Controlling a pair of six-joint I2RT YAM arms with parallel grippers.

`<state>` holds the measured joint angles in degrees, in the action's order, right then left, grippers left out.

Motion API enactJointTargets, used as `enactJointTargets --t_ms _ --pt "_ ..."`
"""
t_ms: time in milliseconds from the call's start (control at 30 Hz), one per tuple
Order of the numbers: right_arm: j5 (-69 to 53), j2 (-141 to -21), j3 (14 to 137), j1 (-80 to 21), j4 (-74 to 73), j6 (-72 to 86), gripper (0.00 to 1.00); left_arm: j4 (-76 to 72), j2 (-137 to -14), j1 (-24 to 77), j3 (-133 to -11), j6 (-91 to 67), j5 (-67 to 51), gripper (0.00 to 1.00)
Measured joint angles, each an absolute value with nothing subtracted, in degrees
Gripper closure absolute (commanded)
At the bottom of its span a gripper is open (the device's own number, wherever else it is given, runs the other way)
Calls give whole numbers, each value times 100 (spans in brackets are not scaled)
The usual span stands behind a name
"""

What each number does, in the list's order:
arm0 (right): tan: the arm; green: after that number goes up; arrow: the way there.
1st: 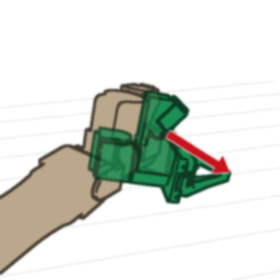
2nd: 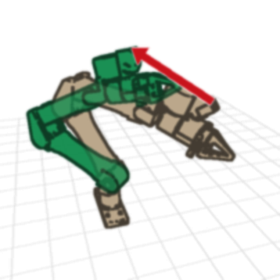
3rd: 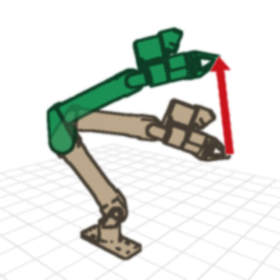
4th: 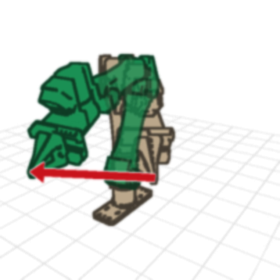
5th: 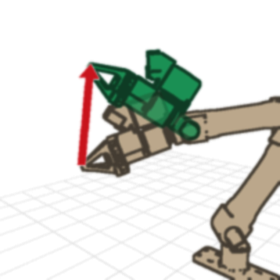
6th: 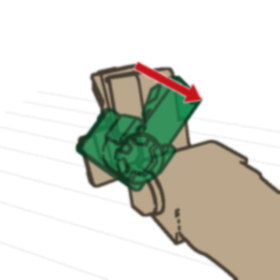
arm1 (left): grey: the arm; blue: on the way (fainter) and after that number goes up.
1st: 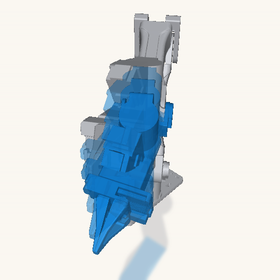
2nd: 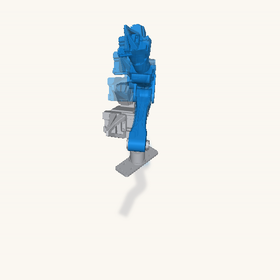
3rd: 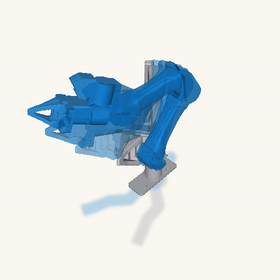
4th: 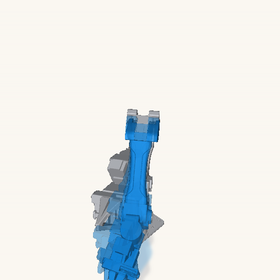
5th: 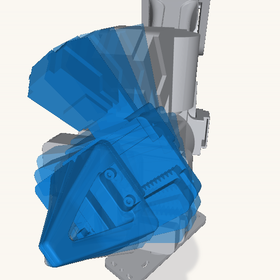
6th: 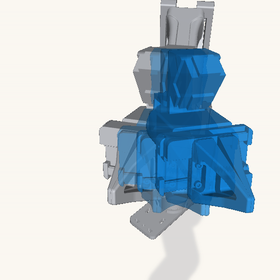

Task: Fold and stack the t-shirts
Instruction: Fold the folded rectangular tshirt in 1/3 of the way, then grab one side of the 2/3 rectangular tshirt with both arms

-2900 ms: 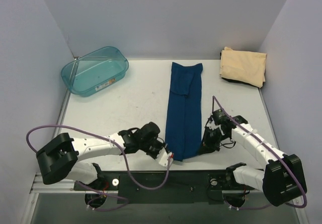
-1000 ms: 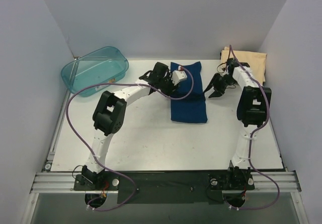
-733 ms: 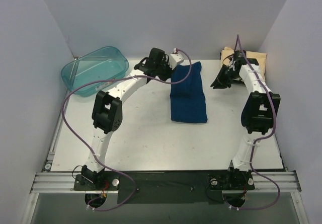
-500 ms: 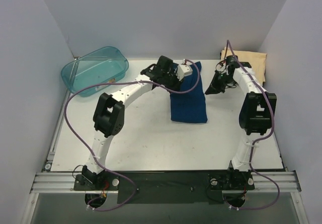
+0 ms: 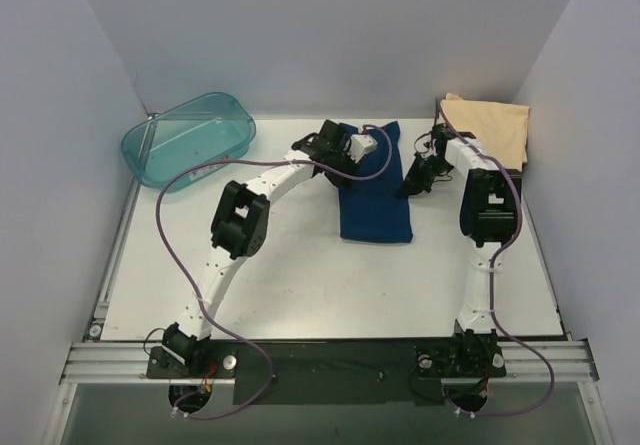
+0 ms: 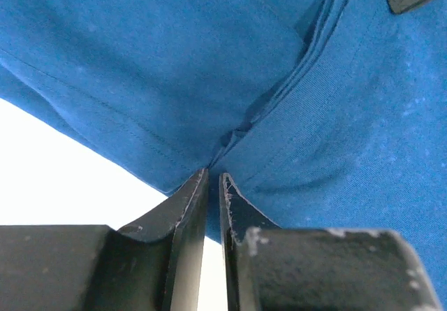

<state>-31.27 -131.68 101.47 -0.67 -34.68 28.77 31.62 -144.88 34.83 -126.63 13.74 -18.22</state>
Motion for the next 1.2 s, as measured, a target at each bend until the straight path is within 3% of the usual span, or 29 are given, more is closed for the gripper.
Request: enactJointTargets --t_ms 167,267,333,367,433,533,667,933,1033,1100,1200 --pt "-3028 -12973 10025 -43 -3400 2919 79 3415 -14523 3507 -13135 1597 -1647 60" --pt "-2886 -12322 9450 -40 -3317 2842 71 3448 -14418 3538 -13157 1774 -1678 59" --pt "-2818 -11603 8829 -40 -3319 2781 82 3476 -14173 3570 -12914 1949 -1802 66" --pt "-2808 -11203 8499 -40 -3312 2735 90 3485 -13948 3594 -12654 2040 -1883 74" --pt "-2858 -10477 7902 -43 -3315 2659 98 3503 -13347 3682 -11957 2235 -2106 84" --pt "-3120 -9911 7231 -73 -3159 2639 100 3586 -12460 3924 -11013 2418 -2506 85" --pt "-3404 -10171 6700 -123 -2801 2681 100 3459 -11808 4383 -10160 2340 -2943 84" --pt "-3481 -10888 6289 -40 -2552 2705 100 3000 -12291 4342 -9220 2397 -2377 83" --pt "-3492 -10847 6252 -36 -2510 2705 100 2910 -12320 4274 -9164 2547 -2322 78" --pt "-3461 -10691 6152 -36 -2488 2698 94 2945 -12289 4300 -9164 2724 -2298 73" --pt "-3367 -10237 6010 23 -2596 2722 74 3083 -12167 4370 -9161 2967 -2335 61"
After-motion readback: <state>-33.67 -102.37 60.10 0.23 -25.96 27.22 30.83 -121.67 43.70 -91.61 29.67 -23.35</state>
